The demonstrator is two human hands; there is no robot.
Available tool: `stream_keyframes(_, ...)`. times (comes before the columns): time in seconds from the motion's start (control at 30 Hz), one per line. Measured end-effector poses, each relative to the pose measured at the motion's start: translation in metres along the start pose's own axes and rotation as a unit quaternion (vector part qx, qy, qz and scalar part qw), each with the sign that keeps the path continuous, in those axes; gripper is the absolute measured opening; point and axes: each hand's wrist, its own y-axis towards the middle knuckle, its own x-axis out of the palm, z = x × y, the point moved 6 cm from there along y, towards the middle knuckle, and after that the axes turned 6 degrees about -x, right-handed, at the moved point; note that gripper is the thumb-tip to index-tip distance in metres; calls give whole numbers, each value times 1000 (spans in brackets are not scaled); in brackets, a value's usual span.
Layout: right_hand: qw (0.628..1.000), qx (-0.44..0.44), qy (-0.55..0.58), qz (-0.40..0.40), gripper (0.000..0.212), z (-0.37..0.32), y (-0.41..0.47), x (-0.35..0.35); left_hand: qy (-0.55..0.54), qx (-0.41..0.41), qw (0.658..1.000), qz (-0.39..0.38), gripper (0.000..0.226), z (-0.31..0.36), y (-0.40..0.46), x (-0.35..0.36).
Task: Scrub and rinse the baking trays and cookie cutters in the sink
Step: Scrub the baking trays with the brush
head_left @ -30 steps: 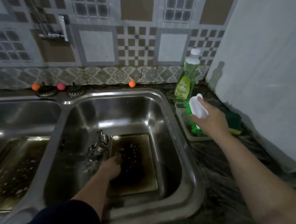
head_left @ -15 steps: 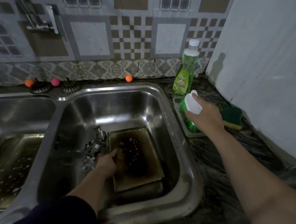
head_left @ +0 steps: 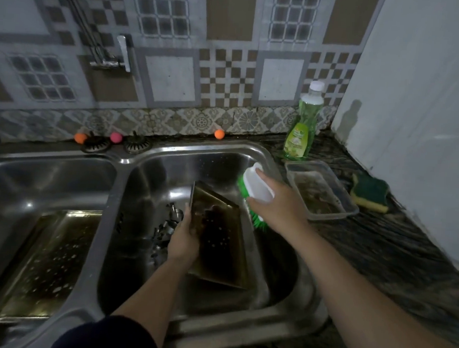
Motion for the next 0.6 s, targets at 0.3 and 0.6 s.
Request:
stream_keyframes(0.3,992,-99,-1,-74,71,-57,-44,89,-205,34,977,57,52,13,-11,-76)
stream_keyframes(0.6,989,-123,-74,24,69,-128,63,91,-261,145,953,55,52,39,-20,-117)
